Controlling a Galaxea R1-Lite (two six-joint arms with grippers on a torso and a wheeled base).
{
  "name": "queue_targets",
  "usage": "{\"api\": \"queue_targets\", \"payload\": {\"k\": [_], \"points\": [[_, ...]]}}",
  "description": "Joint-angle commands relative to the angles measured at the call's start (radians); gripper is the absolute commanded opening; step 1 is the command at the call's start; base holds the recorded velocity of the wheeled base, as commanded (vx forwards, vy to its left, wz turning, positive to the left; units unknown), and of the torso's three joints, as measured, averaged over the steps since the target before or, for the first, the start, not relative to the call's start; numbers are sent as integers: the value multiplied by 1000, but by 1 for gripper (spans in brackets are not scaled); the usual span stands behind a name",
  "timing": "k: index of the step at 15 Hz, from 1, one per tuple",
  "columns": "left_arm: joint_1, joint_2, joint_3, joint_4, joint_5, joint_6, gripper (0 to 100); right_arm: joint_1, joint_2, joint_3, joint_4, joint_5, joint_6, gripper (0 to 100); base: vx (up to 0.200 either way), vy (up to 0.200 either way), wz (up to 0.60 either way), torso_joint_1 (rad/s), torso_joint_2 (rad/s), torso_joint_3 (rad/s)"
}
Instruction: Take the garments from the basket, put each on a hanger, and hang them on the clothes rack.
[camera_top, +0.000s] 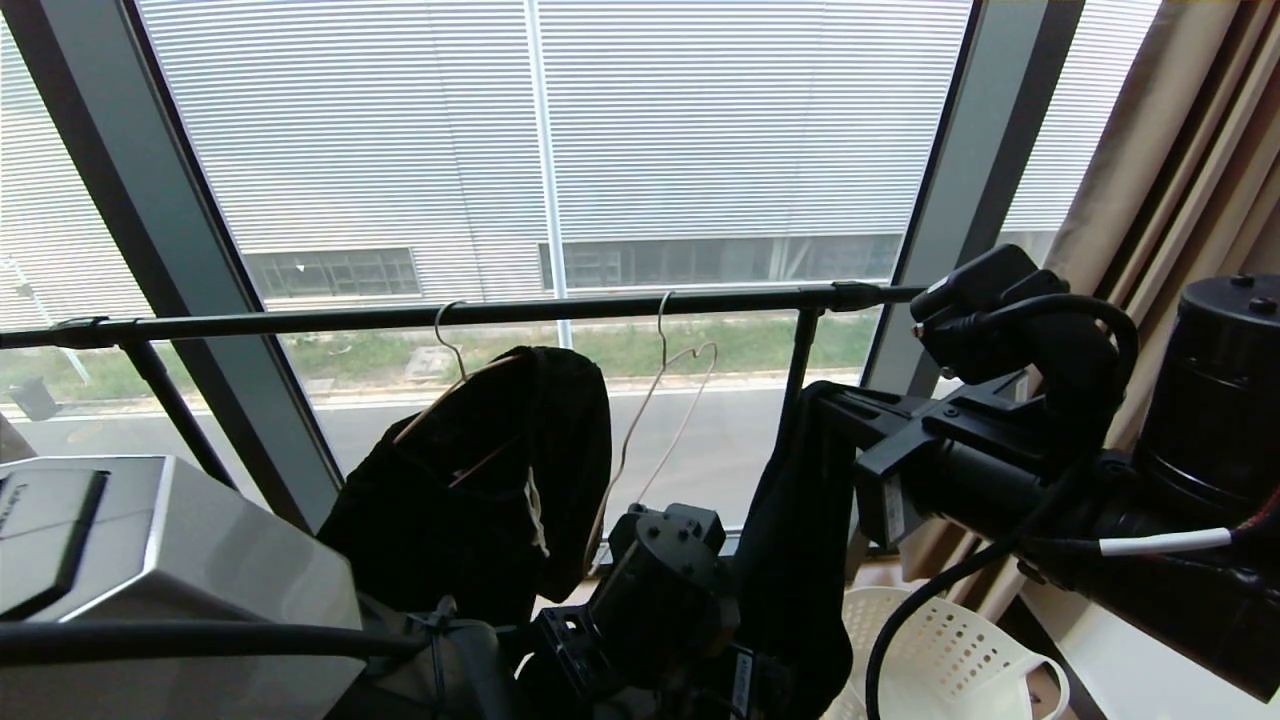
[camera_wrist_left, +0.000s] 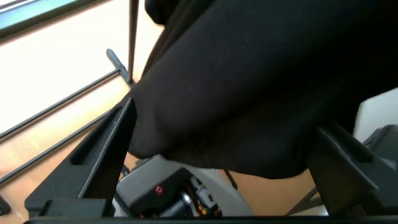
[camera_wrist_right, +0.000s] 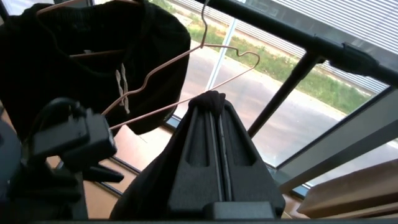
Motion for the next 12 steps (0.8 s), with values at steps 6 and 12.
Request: {"api": "queue_targets", "payload": {"k": [6,12], "points": [[-4,-11,50,-1,77,0,0,-100,0,-16,1,17,-1,0,0,0,0,0,0,0],[116,-192,127,0,85,4,0,-210,21,-36,2,26,-5,0,0,0,0,0,0,0]]}}
